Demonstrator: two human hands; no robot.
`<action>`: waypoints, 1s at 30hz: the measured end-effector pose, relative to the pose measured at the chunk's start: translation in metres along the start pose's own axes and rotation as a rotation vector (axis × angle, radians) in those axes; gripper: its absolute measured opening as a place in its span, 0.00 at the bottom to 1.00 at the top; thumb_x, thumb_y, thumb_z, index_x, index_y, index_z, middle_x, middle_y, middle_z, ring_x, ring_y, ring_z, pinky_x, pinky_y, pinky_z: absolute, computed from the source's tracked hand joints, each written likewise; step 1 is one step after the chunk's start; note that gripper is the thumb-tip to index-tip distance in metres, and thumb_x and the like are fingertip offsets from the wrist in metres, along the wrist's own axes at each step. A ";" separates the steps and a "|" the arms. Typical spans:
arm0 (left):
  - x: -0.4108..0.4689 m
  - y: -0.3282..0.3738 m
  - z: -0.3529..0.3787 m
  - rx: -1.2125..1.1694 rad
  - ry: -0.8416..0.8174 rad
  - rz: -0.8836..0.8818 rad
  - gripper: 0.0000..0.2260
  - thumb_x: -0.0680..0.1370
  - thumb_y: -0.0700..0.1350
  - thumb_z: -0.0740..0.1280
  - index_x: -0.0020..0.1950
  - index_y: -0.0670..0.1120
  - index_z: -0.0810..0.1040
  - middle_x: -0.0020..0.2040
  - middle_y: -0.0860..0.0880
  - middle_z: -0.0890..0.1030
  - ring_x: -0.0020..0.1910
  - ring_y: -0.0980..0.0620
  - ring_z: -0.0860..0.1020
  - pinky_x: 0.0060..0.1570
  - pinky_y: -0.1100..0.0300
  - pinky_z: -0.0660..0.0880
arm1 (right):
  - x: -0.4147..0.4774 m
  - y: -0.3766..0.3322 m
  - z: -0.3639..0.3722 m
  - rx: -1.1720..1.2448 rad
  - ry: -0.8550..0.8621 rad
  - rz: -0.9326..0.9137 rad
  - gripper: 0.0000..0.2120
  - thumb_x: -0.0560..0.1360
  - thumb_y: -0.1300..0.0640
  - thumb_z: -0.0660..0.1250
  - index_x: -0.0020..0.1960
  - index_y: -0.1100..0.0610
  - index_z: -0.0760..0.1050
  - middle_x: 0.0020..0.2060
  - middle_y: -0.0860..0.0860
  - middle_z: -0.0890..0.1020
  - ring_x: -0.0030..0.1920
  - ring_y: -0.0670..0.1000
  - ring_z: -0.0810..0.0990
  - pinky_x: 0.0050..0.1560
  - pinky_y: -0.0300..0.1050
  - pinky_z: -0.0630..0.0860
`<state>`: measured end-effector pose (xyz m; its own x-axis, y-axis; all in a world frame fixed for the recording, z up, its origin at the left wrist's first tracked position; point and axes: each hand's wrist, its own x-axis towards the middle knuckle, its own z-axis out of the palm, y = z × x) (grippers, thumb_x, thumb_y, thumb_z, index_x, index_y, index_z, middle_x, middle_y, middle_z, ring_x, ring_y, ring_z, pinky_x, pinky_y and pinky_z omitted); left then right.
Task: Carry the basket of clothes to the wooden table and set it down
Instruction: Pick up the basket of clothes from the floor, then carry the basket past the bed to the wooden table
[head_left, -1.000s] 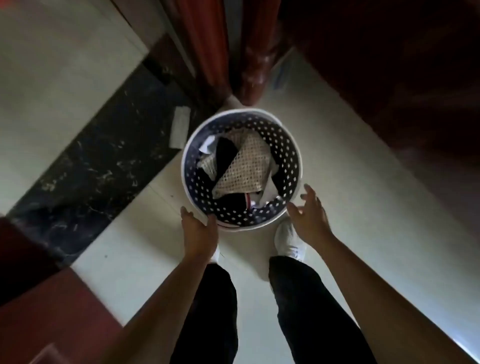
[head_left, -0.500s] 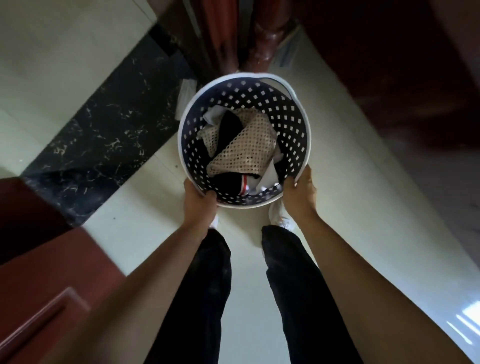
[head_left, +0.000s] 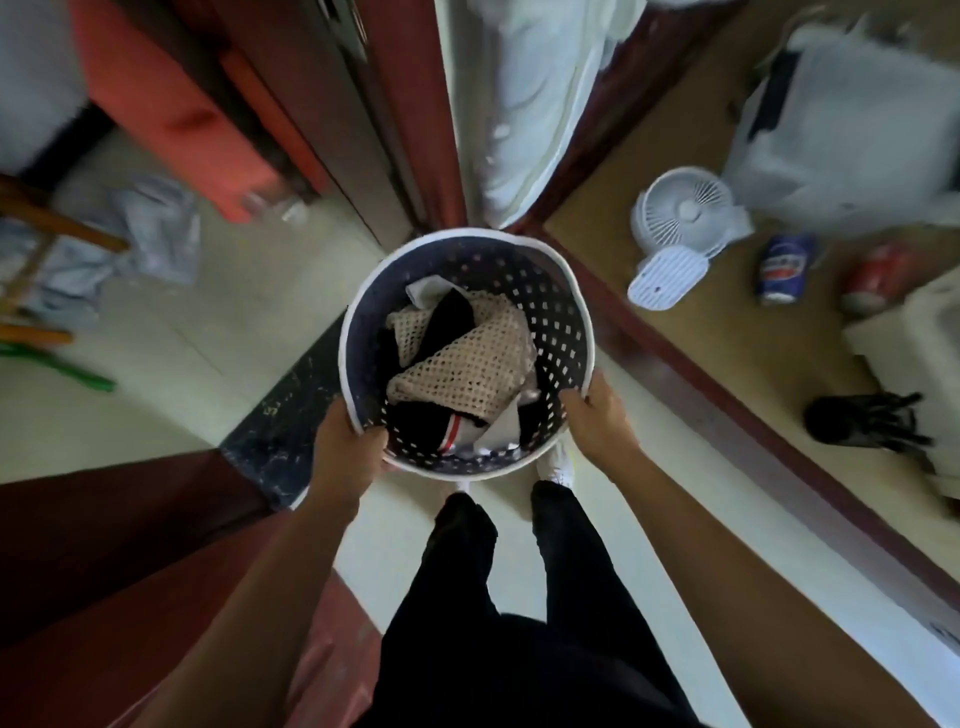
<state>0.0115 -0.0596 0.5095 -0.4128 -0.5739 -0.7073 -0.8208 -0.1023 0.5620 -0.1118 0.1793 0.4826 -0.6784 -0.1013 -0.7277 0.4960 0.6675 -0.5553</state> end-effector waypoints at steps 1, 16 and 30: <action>-0.014 0.014 -0.016 0.019 -0.004 0.055 0.18 0.67 0.37 0.66 0.56 0.39 0.77 0.46 0.38 0.82 0.50 0.33 0.83 0.40 0.44 0.84 | -0.015 -0.012 -0.012 0.055 0.038 -0.045 0.26 0.80 0.55 0.61 0.78 0.52 0.68 0.67 0.54 0.81 0.67 0.59 0.79 0.63 0.53 0.75; -0.128 0.108 -0.031 -0.139 -0.417 0.625 0.26 0.73 0.37 0.68 0.67 0.59 0.79 0.64 0.54 0.84 0.65 0.53 0.81 0.64 0.51 0.75 | -0.232 -0.016 -0.059 0.691 0.616 -0.193 0.28 0.81 0.62 0.63 0.60 0.26 0.77 0.59 0.40 0.86 0.63 0.46 0.83 0.69 0.56 0.79; -0.382 0.051 0.140 0.200 -1.162 0.897 0.22 0.74 0.33 0.65 0.57 0.58 0.84 0.51 0.54 0.89 0.56 0.51 0.85 0.57 0.54 0.80 | -0.460 0.212 -0.062 1.275 1.491 -0.075 0.25 0.67 0.56 0.66 0.64 0.44 0.79 0.61 0.52 0.85 0.65 0.59 0.82 0.69 0.63 0.78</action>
<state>0.0717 0.2681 0.7481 -0.7974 0.5826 -0.1571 -0.1268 0.0927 0.9876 0.2713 0.4132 0.7249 -0.2143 0.9543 -0.2084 0.0231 -0.2084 -0.9778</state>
